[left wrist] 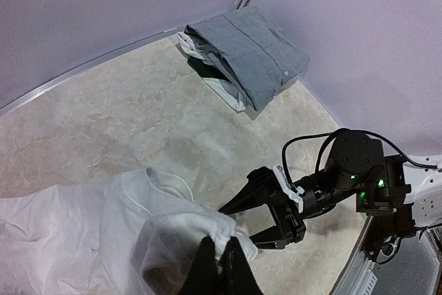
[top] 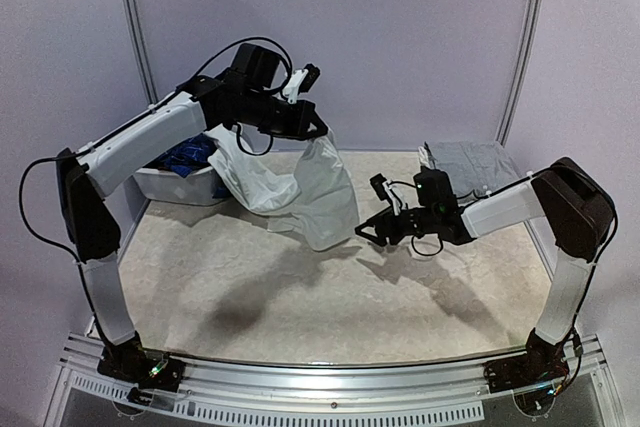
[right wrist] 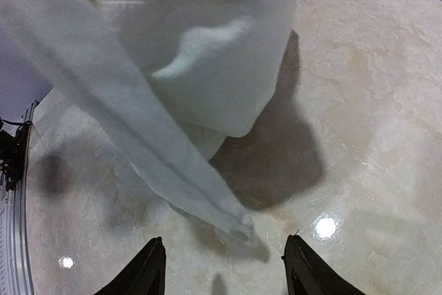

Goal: Fold and stack the mixed laundry pile
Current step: Pick up the crumpled T-shirt from the center of the board.

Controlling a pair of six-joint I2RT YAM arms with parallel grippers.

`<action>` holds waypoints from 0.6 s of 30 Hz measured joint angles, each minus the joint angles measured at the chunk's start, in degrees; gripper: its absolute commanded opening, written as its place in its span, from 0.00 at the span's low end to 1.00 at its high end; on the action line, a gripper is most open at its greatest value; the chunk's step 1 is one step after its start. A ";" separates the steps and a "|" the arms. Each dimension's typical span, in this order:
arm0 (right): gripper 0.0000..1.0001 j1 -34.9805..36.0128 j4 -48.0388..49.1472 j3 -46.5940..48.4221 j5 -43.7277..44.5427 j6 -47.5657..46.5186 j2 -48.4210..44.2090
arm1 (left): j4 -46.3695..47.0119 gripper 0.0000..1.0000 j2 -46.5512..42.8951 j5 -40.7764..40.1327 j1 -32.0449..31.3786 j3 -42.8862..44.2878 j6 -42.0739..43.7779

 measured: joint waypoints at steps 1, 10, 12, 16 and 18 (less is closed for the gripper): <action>0.54 0.00 0.57 0.00 -0.26 0.17 0.00 | 0.00 0.00 0.00 -0.07 0.00 -0.13 0.00; 0.52 0.46 4.90 0.39 -2.19 2.14 0.28 | 0.02 0.00 0.00 -0.52 0.00 -0.39 0.00; 0.52 0.55 5.38 0.79 -2.32 2.34 0.72 | 0.04 0.00 0.00 -0.55 0.00 -0.39 0.00; 0.59 0.72 5.92 1.68 -2.34 2.75 1.86 | 0.04 0.00 0.00 -0.68 -0.02 -0.39 0.00; 0.65 0.72 5.88 1.95 -2.27 2.97 2.29 | 0.02 0.00 0.00 -0.70 -0.02 -0.39 0.00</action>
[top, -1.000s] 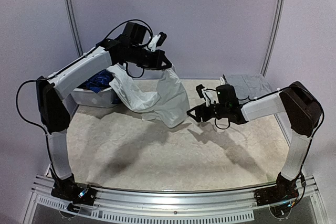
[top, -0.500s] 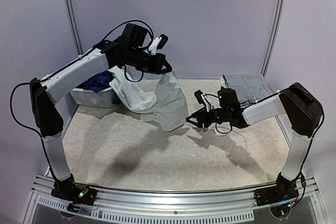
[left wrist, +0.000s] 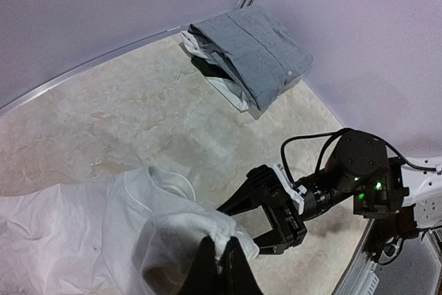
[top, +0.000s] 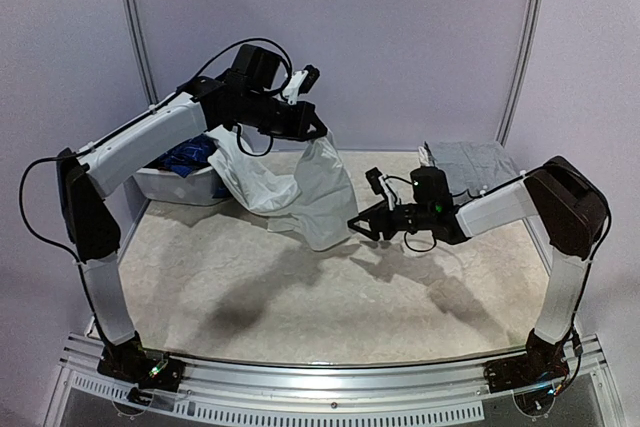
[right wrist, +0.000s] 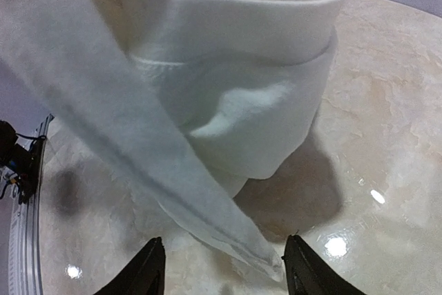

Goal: Fold and stack the mixed laundry pile
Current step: Pick up the crumpled T-shirt from the center of the board.

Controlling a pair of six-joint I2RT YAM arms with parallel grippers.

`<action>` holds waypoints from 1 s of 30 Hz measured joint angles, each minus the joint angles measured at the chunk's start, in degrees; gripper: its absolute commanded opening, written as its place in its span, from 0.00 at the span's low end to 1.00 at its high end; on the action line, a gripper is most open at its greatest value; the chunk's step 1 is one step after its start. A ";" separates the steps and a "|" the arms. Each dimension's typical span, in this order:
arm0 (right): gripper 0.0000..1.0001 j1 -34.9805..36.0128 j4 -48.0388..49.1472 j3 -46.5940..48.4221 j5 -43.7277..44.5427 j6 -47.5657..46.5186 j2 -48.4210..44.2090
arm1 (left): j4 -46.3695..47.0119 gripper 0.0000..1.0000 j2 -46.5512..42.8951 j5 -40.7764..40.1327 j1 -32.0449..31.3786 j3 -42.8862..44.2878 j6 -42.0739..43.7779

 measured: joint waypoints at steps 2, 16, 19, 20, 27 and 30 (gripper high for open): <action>0.66 0.00 -0.04 0.22 0.24 0.13 0.42 | 0.00 0.00 0.00 0.00 0.00 0.00 0.00; 0.36 0.24 0.85 0.92 -1.92 0.33 3.32 | 0.02 0.00 -0.02 -0.50 0.00 0.00 0.00; 0.22 0.37 1.05 1.11 -2.49 0.37 3.43 | 0.02 0.00 -0.02 -0.66 0.00 0.00 -0.02; 0.17 0.42 1.36 1.18 -2.67 0.55 3.43 | 0.02 0.00 -0.02 -0.66 0.00 0.00 -0.02; 0.02 0.52 2.60 1.31 -3.39 1.36 3.43 | 0.00 0.00 -0.02 -0.94 0.00 0.00 0.00; 0.02 0.57 3.23 0.90 -3.43 2.19 3.28 | 0.04 0.00 -0.02 -1.22 0.00 0.00 -0.02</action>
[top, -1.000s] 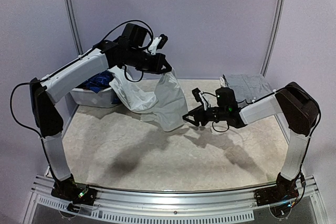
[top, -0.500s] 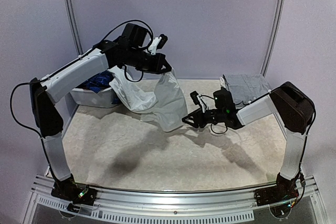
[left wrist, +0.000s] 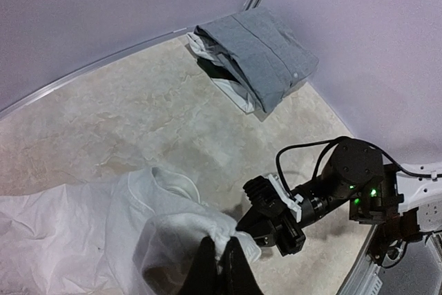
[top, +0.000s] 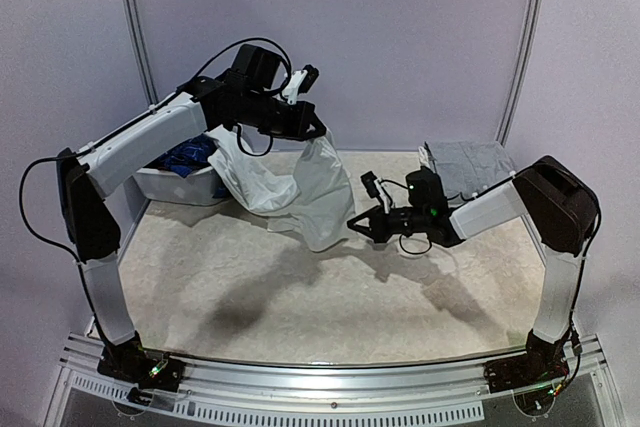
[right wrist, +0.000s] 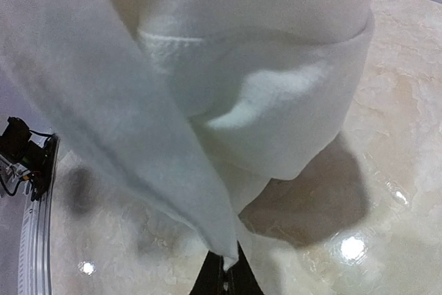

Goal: Fold and stack the mixed laundry pile
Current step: Pick up the crumpled T-shirt from the center of the board.

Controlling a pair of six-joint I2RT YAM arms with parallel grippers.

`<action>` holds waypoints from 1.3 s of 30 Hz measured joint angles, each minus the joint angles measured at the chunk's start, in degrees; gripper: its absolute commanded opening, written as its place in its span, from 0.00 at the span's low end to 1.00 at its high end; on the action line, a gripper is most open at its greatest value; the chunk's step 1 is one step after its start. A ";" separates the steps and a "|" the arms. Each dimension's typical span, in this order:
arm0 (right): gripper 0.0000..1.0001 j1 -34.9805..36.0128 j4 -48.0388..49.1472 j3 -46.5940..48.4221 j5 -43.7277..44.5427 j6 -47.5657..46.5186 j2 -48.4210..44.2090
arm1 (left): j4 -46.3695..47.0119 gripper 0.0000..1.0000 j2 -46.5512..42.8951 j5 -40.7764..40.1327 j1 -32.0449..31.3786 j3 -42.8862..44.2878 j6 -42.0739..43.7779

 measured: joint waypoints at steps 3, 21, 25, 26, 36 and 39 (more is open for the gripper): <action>0.02 0.11 -0.92 -1.60 1.27 1.55 -1.55 | 0.09 0.01 0.00 -0.09 -0.02 0.00 -0.48; 0.01 -0.87 -47.80 -18.40 37.83 21.35 -76.08 | 1.03 1.00 17.09 -0.15 -7.52 14.82 -4.96; 0.01 -1.09 -59.30 -13.75 47.01 23.61 -88.24 | 0.72 1.00 14.51 -4.59 -8.41 11.89 -3.89; 0.01 -1.11 -61.20 -12.90 48.63 23.87 -89.24 | 0.55 1.00 13.14 -5.95 -8.55 10.56 -3.52; 0.01 -1.14 -71.95 -12.52 56.46 24.41 -90.90 | 4.79 0.83 -5.51 -22.47 -8.87 -13.57 -1.97; 0.01 -1.14 -71.93 -12.61 57.22 24.13 -90.31 | 7.08 0.77 -7.63 -25.09 -8.85 -21.79 -2.91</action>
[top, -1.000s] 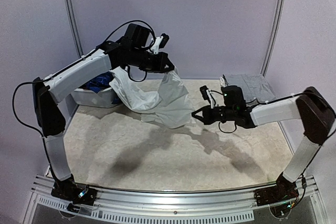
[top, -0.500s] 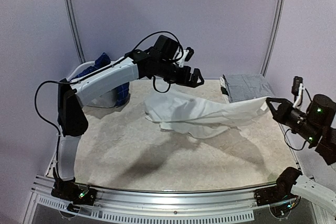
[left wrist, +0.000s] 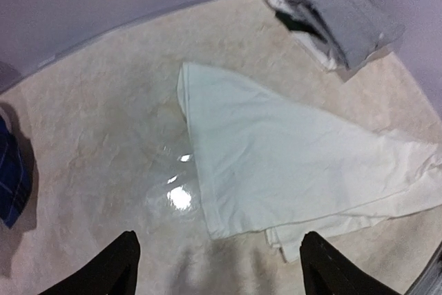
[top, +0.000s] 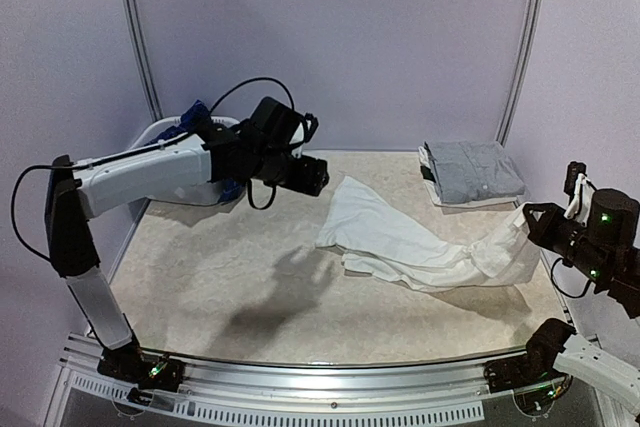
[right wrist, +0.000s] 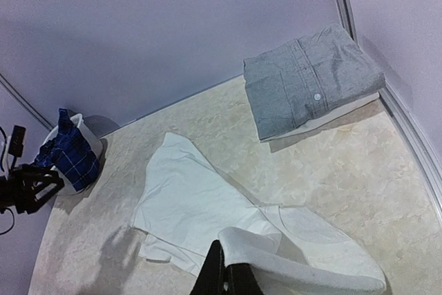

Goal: Fold and stack the mixed laundry pile
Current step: Pick up the crumpled T-shirt from the center of the board.

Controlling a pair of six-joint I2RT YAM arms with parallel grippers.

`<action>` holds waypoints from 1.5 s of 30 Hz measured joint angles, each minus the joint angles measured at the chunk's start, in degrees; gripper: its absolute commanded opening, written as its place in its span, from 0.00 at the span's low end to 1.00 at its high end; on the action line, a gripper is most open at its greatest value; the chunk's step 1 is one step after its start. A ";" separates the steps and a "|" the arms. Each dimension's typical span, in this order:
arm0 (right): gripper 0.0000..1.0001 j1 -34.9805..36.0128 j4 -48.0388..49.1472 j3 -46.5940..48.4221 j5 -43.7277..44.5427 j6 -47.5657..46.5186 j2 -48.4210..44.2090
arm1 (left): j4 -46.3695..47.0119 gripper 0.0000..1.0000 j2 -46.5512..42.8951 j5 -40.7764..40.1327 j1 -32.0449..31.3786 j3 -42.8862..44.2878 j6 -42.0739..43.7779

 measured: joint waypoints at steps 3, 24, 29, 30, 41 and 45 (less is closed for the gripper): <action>0.01 0.00 0.04 -0.09 0.46 -0.35 0.72 | 0.87 0.70 0.20 -1.68 0.00 -6.10 -1.66; 0.01 0.00 1.97 -0.76 1.27 -2.36 3.52 | 1.57 0.58 13.03 -2.45 -1.18 -9.07 -2.29; 0.01 0.00 2.49 -1.09 1.22 -3.02 3.52 | 0.66 0.54 16.46 -2.19 -1.55 -7.26 -1.40; 0.01 0.00 2.56 -1.16 1.22 -3.08 3.52 | 0.63 0.54 16.81 -2.12 -1.66 -6.97 -1.22; 0.01 0.00 3.52 -1.75 0.17 -3.43 3.52 | 0.68 0.48 20.65 -2.58 -2.95 -3.72 0.57; 0.01 0.00 3.72 -2.12 0.09 -3.74 3.52 | 0.59 0.46 22.12 -3.32 -2.95 -2.95 1.31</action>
